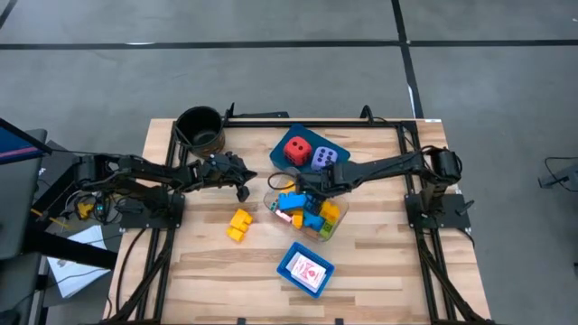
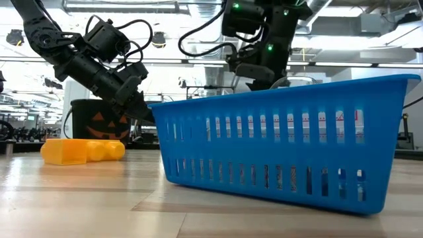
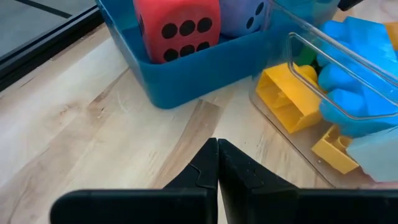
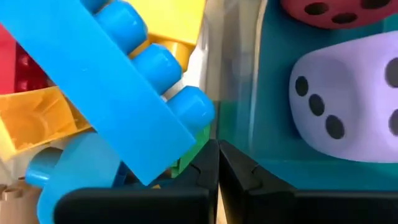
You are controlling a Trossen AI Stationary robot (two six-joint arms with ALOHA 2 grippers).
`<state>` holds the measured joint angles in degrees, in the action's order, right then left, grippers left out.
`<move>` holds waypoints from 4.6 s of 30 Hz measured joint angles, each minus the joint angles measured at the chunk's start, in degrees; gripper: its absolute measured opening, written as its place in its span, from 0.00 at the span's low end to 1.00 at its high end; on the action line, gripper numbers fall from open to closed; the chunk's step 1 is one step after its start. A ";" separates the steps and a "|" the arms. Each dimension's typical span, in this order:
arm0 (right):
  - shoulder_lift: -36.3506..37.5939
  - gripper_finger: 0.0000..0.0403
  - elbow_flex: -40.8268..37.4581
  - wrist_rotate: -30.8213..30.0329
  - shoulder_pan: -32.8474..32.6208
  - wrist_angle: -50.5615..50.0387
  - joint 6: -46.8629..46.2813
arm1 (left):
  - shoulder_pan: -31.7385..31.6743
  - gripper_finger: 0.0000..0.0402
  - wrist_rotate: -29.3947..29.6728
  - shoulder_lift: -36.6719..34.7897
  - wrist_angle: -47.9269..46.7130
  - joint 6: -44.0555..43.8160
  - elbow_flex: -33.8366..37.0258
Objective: Pick & Place Toys
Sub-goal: Adjust the transparent bin, then adjust the blue bin
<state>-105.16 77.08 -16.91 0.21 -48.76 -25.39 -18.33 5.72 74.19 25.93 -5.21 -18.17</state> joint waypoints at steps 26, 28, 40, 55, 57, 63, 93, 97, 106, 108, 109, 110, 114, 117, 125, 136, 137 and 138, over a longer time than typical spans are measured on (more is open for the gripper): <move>9.44 0.00 0.07 2.90 -21.41 9.91 -9.69 | 0.00 0.00 0.00 0.00 -0.45 0.00 0.00; 7.15 0.00 0.06 4.13 -24.26 11.21 -12.71 | 0.00 0.00 0.00 0.00 -0.46 -0.04 0.02; -0.54 0.00 7.13 15.87 -36.03 22.85 -19.86 | 0.00 0.00 -0.02 0.00 -0.68 -0.90 0.02; -9.55 0.00 13.42 19.93 -35.04 24.72 -25.32 | 0.00 0.00 0.00 0.00 -1.55 0.11 0.20; -10.82 0.00 13.63 21.07 -35.07 26.74 -26.84 | 0.00 0.00 0.00 0.00 -1.51 0.28 0.20; -14.37 0.00 13.31 26.65 -34.43 30.62 -29.08 | 0.00 0.00 0.00 0.00 -1.19 0.46 0.20; -14.19 0.00 13.41 16.59 -33.38 15.31 -31.98 | 0.00 0.00 0.00 0.00 -1.46 0.92 0.20; -14.19 0.00 13.44 14.42 -33.15 13.26 -32.76 | 0.00 0.00 0.00 0.00 -1.46 0.92 0.20; -14.19 0.00 13.40 11.28 -32.46 12.29 -34.52 | 0.00 0.00 0.00 0.00 -1.46 0.92 0.20; -14.19 0.00 13.40 11.26 -32.38 12.63 -34.91 | 0.00 0.00 0.00 0.00 -1.46 0.92 0.20; -14.19 0.00 13.40 11.21 -32.38 13.29 -35.13 | 0.00 0.00 0.00 0.00 -1.46 0.92 0.20; -14.19 0.00 13.40 11.21 -32.35 14.31 -35.13 | 0.00 0.00 -0.01 0.00 -1.46 0.90 0.20; -14.19 0.00 13.40 11.21 -32.33 17.79 -35.09 | 0.00 0.00 0.00 0.00 -1.48 0.91 0.20; -14.19 0.00 13.40 10.36 -32.31 17.80 -35.59 | 0.00 0.00 0.00 0.00 -1.49 0.90 0.20; -14.19 0.00 13.40 6.45 -31.68 15.12 -38.99 | 0.00 0.00 -0.02 0.00 -1.51 0.90 0.20; -14.19 0.00 13.40 2.01 -31.63 12.67 -42.13 | 0.00 0.00 -0.02 0.00 -1.53 0.90 0.20; -14.19 0.00 13.40 1.88 -31.63 12.68 -42.16 | 0.00 0.00 -0.02 0.00 -1.53 0.90 0.20; -14.19 0.00 13.40 1.81 -31.63 12.68 -42.16 | 0.00 0.00 -0.02 0.00 -1.53 0.90 0.20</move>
<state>-119.35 90.48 -15.10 -31.42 -36.07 -67.55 -18.33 5.69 74.19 24.40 -4.32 -17.98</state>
